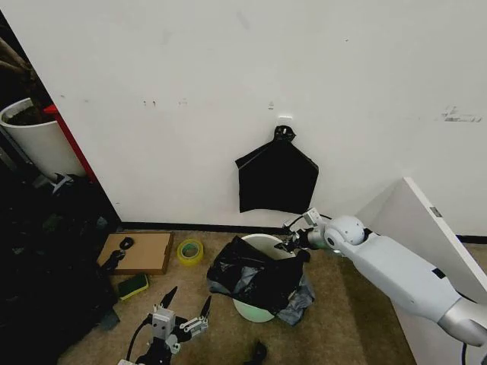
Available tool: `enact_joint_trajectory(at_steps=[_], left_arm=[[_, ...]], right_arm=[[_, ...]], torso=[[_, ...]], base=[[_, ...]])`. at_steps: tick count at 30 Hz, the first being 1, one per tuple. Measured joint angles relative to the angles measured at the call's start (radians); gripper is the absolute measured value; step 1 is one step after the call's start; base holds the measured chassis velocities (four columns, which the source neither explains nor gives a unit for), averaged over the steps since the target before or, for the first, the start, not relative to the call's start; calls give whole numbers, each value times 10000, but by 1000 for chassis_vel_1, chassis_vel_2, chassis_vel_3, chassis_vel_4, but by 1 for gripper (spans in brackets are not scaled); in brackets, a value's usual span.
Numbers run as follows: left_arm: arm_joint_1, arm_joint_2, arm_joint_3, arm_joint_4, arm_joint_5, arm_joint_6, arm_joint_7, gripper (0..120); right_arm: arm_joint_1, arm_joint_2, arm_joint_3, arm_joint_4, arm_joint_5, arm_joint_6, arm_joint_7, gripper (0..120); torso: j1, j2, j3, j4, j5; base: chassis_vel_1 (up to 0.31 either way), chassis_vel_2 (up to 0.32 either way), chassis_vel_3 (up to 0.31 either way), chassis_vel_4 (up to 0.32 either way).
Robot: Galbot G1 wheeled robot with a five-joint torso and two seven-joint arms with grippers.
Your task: Place the garbage bag over the trash bin.
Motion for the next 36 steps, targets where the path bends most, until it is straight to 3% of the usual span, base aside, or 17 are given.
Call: enact_joint_trajectory(at_steps=[7, 12, 14, 17, 20, 21, 26, 36], left_arm=[[-252, 12, 117, -28, -122, 138, -62, 100], [-455, 58, 352, -56, -148, 241, -59, 100], [-471, 63, 377, -56, -148, 247, -59, 100], [-611, 99, 567, -28, -143, 282, -58, 100], [-734, 129, 709, -2, -161, 336, -57, 100], [-734, 129, 709, -2, -161, 336, -57, 100], [-910, 106, 972, -48, -159, 461, -60, 100], [-734, 217, 630, -339, -241, 487, -82, 100]], right_arm=[[-865, -209, 1149, 759, 1248, 2, 1234, 3], [-2101, -599, 2364, 1879, 2594, 1, 3293, 3], [-2181, -607, 2462, 1933, 2661, 1, 3415, 3], [-3212, -630, 3593, 2658, 3556, 22, 4710, 3], [-4033, -581, 4183, 3403, 4670, 180, 6501, 3], [-4033, -581, 4183, 3403, 4670, 180, 6501, 3], [-5281, 69, 5084, 4732, 5551, 831, 8736, 3], [-6151, 1716, 5258, 5721, 5271, 2540, 11061, 3]], torso=[[0, 0, 0, -1, 0], [-2, 0, 0, 1, -1], [-2, 0, 0, 0, -3], [-2, 0, -1, -3, 3], [-2, 0, 0, -1, 0], [-2, 0, 0, -1, 0], [-2, 1, -1, -2, 1], [-1, 0, -1, 1, -3]], base=[[0, 0, 0, 0], [0, 0, 0, 0], [0, 0, 0, 0], [0, 0, 0, 0], [0, 0, 0, 0], [0, 0, 0, 0], [0, 0, 0, 0], [0, 0, 0, 0]])
